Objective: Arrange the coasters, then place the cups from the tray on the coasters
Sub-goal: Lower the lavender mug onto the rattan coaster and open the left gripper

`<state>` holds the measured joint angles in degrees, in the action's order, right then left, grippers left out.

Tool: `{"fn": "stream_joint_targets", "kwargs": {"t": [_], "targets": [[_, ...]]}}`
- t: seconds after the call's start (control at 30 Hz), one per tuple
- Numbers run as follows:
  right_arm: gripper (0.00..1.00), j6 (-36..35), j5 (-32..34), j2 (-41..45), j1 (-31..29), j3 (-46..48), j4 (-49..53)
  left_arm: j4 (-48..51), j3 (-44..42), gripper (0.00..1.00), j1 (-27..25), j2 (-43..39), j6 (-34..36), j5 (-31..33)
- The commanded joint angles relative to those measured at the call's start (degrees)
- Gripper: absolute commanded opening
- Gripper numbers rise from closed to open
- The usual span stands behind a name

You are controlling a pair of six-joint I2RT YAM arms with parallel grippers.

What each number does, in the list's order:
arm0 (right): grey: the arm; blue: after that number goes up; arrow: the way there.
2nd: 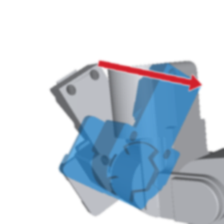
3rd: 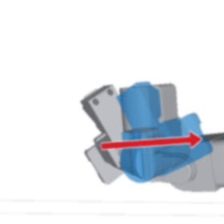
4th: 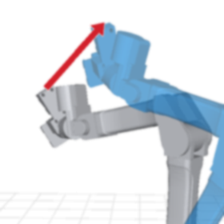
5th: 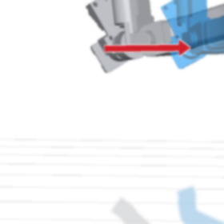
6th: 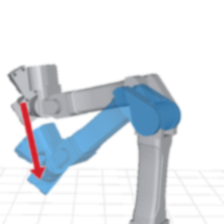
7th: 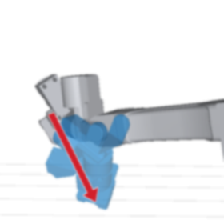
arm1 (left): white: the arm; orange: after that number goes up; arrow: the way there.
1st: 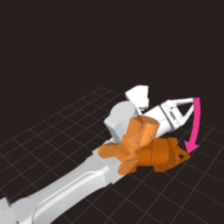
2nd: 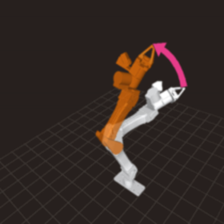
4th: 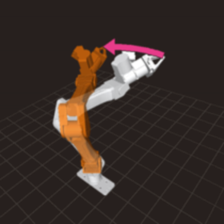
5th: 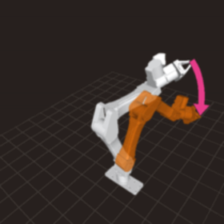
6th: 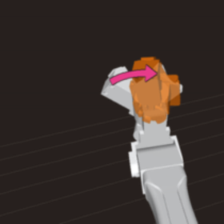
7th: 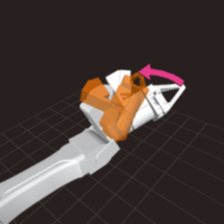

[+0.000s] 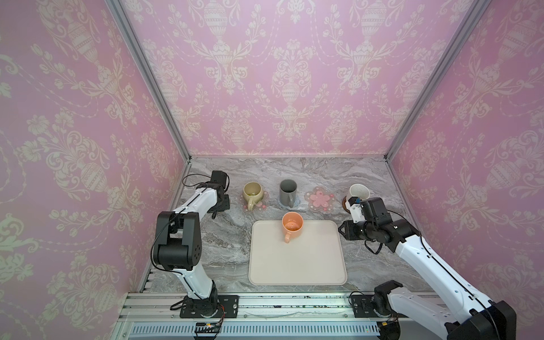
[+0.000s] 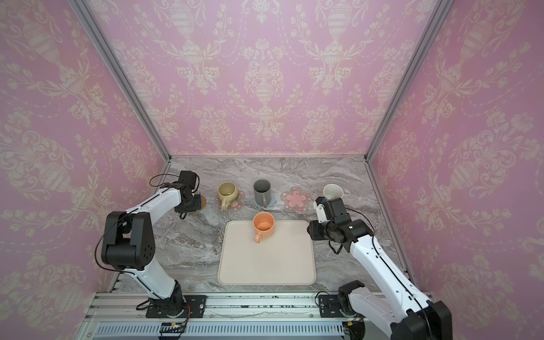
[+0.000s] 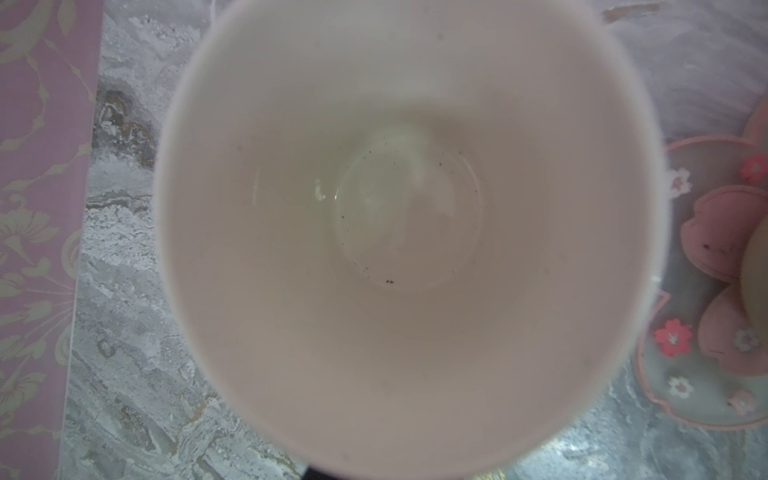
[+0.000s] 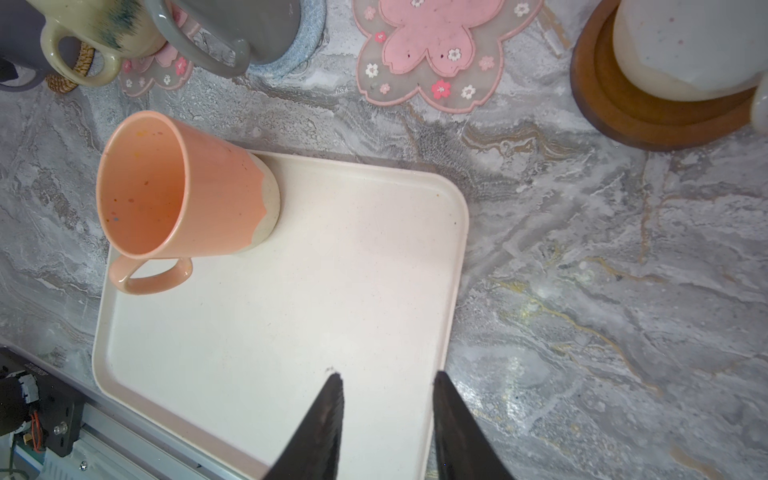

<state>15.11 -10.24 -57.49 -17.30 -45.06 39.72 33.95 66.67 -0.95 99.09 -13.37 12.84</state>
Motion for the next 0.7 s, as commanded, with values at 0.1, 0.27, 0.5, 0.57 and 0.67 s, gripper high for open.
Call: {"fn": "stream_joint_targets", "kwargs": {"t": [0.1,0.27,0.5,0.57,0.67], "targets": [[0.38,0.9,-1.3,0.4,-0.4,-1.3,0.0,-0.9,1.7,0.0,1.3,4.8,-0.2,2.6],[0.38,1.1,-1.3,1.0,-0.3,-0.6,-0.1,-0.2,3.0,0.02,1.3,5.6,1.1,3.4],[0.38,1.6,-1.9,1.0,-0.4,-0.6,-0.5,1.5,3.1,0.14,1.3,4.0,1.4,2.3],[0.38,1.8,-2.0,1.1,-0.5,-0.5,-0.7,1.2,2.5,0.21,1.3,2.9,1.2,2.1],[0.37,1.8,-2.4,1.0,-0.9,-0.5,-0.9,1.5,2.1,0.29,1.4,1.5,1.1,1.9]]}}
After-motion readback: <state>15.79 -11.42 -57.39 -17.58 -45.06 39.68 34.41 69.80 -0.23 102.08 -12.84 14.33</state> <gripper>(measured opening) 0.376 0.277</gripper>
